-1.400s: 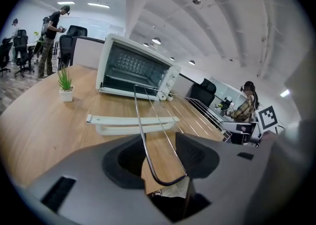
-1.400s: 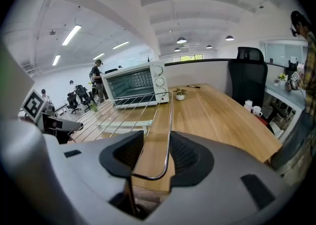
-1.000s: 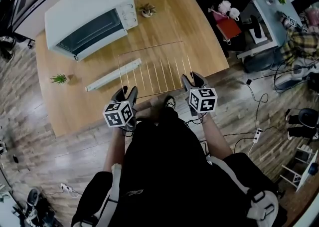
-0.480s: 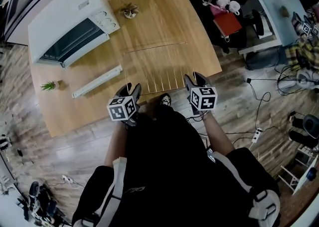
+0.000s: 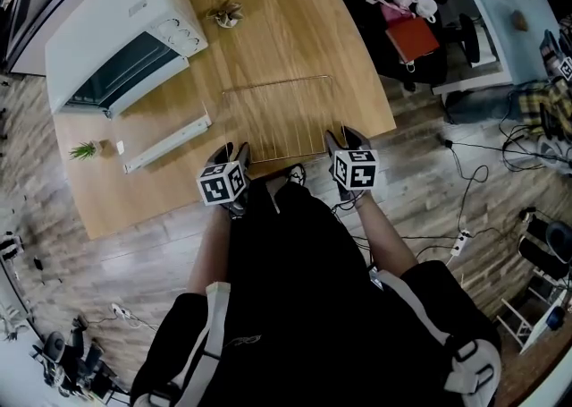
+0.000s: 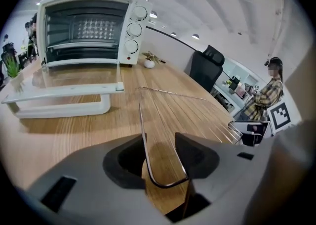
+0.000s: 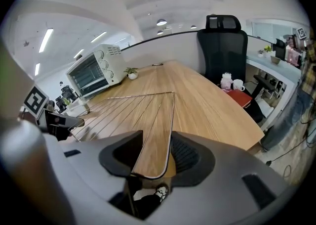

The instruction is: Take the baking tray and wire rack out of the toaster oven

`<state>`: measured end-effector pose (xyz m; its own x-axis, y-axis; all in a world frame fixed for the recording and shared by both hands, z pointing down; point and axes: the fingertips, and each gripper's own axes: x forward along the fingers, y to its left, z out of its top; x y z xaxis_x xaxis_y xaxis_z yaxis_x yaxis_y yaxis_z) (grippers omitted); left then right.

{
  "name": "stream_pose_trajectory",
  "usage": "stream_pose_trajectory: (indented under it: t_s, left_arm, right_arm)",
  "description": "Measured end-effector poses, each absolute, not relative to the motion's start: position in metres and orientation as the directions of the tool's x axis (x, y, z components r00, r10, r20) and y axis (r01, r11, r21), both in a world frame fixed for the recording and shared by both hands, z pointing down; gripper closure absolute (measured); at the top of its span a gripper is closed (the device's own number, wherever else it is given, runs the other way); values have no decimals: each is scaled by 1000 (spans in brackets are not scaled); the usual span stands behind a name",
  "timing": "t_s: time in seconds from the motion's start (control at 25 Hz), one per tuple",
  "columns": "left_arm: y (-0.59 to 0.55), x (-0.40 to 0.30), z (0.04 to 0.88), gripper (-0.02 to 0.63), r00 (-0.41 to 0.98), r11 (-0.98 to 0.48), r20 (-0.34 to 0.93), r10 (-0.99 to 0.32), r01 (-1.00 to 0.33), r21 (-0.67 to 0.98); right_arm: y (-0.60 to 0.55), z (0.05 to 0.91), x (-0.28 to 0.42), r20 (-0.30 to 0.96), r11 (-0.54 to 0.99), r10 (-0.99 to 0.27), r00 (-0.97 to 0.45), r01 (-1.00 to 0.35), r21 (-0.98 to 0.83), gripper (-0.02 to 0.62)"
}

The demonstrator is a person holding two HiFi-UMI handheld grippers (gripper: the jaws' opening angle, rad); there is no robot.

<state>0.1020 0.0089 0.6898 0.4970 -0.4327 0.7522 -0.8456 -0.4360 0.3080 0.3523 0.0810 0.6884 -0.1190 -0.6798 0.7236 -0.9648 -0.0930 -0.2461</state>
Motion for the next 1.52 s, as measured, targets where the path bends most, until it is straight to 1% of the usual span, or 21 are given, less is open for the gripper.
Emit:
stream_pose_trajectory:
  t_s: [0.36,0.44,0.68,0.72,0.76,0.8,0.96,1.28,1.52]
  left_arm:
    - [3,104,702,416,474,-429,754,-454,-859,281]
    - [4,103,704,416,464,-434,764,-448,-860,268]
    - [4,103,706,414,437,-421,780,-448,-873,246]
    - [3,101,704,414,433,-420,780,-453,-875,242]
    - [2,99,702,387,429,-420,778,-459,-877,236]
    - [1,97,700,369,425,-419,775,-468,-878,229]
    - [-7,88,684,365,445,-413,746,-495,-876,249]
    - [-23,60,638,365,470,-402,661,-585,-876,268]
    - [-54,13,604,365,442,-313,588,-678,-897,313]
  right_arm:
    - [74,697,355,740,-77,-664,-107,-975,-210,408]
    - [75,700,353,750,-77,-649,-123,-971,-227,384]
    - [72,704,354,760,-92,-635,-138,-963,-252,379]
    - [71,703,354,756,-89,-640,-137,-964,-251,361]
    - [71,701,354,753,-86,-644,-138,-964,-250,323]
    - [71,699,355,749,-83,-648,-138,-965,-249,305]
    - [65,688,350,733,-60,-667,-134,-971,-232,307]
    - [13,636,286,630,87,-741,-230,-964,-250,311]
    - [-29,593,219,541,220,-771,-335,-938,-268,313]
